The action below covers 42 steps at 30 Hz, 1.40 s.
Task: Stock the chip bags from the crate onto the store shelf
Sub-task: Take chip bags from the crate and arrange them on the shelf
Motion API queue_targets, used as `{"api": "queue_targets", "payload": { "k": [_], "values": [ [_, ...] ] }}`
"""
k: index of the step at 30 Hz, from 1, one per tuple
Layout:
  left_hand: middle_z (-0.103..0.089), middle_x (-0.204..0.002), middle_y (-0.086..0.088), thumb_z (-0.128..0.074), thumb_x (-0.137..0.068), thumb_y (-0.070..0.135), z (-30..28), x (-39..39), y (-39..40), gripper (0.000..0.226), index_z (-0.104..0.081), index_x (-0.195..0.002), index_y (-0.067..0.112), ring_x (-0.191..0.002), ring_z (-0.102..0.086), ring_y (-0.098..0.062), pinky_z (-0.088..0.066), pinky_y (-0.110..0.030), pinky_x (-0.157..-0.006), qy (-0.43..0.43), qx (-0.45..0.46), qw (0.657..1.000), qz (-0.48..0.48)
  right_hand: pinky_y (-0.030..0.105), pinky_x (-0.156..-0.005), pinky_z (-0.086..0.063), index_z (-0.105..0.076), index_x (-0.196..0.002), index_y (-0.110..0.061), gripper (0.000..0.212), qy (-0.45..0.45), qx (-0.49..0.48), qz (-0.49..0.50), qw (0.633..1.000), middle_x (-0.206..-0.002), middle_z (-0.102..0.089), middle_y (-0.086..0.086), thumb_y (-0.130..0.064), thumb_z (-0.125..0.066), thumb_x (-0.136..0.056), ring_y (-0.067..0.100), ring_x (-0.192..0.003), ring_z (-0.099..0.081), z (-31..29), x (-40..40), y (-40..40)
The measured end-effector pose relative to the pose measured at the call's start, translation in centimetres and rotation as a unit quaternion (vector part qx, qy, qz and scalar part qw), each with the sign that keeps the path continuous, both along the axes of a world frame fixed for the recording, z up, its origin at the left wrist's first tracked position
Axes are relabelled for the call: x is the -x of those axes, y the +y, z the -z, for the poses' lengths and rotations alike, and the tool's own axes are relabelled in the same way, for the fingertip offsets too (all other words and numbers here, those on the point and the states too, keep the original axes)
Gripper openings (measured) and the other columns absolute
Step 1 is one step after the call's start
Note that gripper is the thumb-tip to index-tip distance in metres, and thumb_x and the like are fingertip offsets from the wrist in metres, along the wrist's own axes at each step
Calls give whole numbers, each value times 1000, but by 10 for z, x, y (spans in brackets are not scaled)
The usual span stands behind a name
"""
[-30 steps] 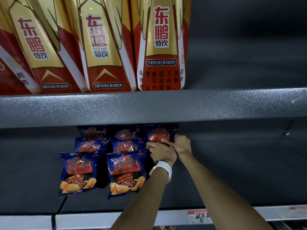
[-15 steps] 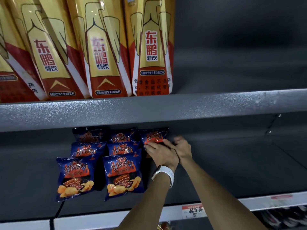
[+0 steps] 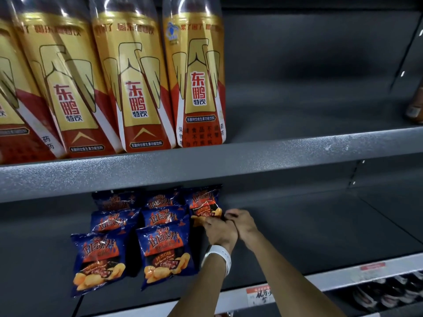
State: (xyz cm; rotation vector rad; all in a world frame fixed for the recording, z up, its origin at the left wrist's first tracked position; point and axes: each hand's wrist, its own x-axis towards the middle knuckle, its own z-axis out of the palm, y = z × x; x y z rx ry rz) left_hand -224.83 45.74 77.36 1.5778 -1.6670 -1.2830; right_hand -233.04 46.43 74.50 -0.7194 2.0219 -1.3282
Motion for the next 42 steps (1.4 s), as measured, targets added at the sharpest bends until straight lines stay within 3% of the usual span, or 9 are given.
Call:
{"api": "queue_targets", "payload": {
  "k": [4, 10, 16, 20, 25, 28, 30, 35, 42],
  "values": [
    [-40, -141, -24, -48, -96, 17, 3, -3, -6, 54, -30, -142, -5, -124, -49, -38, -40, -37, -103, -6, 9, 1000, 2, 32, -95, -50, -73, -107, -7, 22, 30, -2, -6, 1000, -107, -73, 11, -1, -58, -93, 23, -103, -66, 1, -6, -3],
    [-39, -143, -25, -50, -95, 21, 2, -4, 0, 59, -28, -143, -6, -125, -48, -39, -40, -38, -104, -10, 5, 1000, -1, 31, -97, -49, -70, -109, -6, 21, 27, 12, 27, 999, -108, -72, 12, -1, -58, -93, 24, -107, -66, 4, -6, 3],
    [-58, -127, -25, -47, -96, 17, -11, 12, 48, 32, -53, -122, 0, -119, -54, -40, -43, -38, -96, 8, 32, 999, 37, 31, -96, -51, -73, -102, -11, 17, 4, 9, 43, 999, -109, -73, 11, -9, -58, -94, 24, -104, -67, -7, 2, 53],
    [-65, -116, -21, -40, -98, 16, -10, 48, 132, 26, -64, -108, 8, -107, -60, -38, -44, -35, -85, 22, 66, 983, 167, 12, -75, -47, -64, -89, -18, 15, 20, 24, 147, 989, -90, -70, 1, -8, -55, -97, 17, -90, -64, -10, 30, 157],
    [-64, -118, -23, -43, -95, 16, 8, 129, 280, 28, -64, -110, 6, -107, -59, -39, -48, -44, -93, 27, 45, 949, 309, 37, -90, -50, -62, -89, -14, 27, 5, -23, 249, 968, -94, -68, 11, -35, -47, -87, 35, -101, -64, 73, 131, 316],
    [-65, -116, -24, -44, -94, 9, -6, 176, 376, 26, -66, -108, 6, -105, -60, -39, -50, -43, -91, 42, 46, 917, 393, 31, -73, -43, -61, -87, -10, 22, 18, -7, 341, 940, -95, -67, 14, -28, -49, -94, 34, -100, -63, 1, 131, 429],
    [-64, -120, -25, -43, -94, 8, -16, 203, 439, 29, -66, -111, 5, -109, -59, -39, -48, -40, -93, 45, 60, 892, 446, 29, -72, -42, -65, -100, -4, 22, 24, 16, 418, 908, -102, -67, 16, -21, -50, -98, 32, -104, -63, -31, 139, 494],
    [-62, -126, -22, -42, -95, 9, -31, 253, 583, 32, -64, -118, 4, -115, -56, -38, -46, -39, -96, 47, 78, 842, 532, 31, -72, -36, -62, -104, -1, 24, 19, -4, 505, 863, -111, -65, 20, -20, -48, -98, 29, -95, -56, -42, 181, 643],
    [-61, -125, -21, -40, -95, 6, -29, 288, 721, 32, -63, -117, 2, -113, -56, -35, -43, -33, -90, 48, 58, 793, 605, 24, -72, -33, -66, -111, -2, 27, 9, -3, 577, 816, -114, -68, 14, -19, -50, -98, 28, -106, -60, -34, 208, 784]
  ]
}}
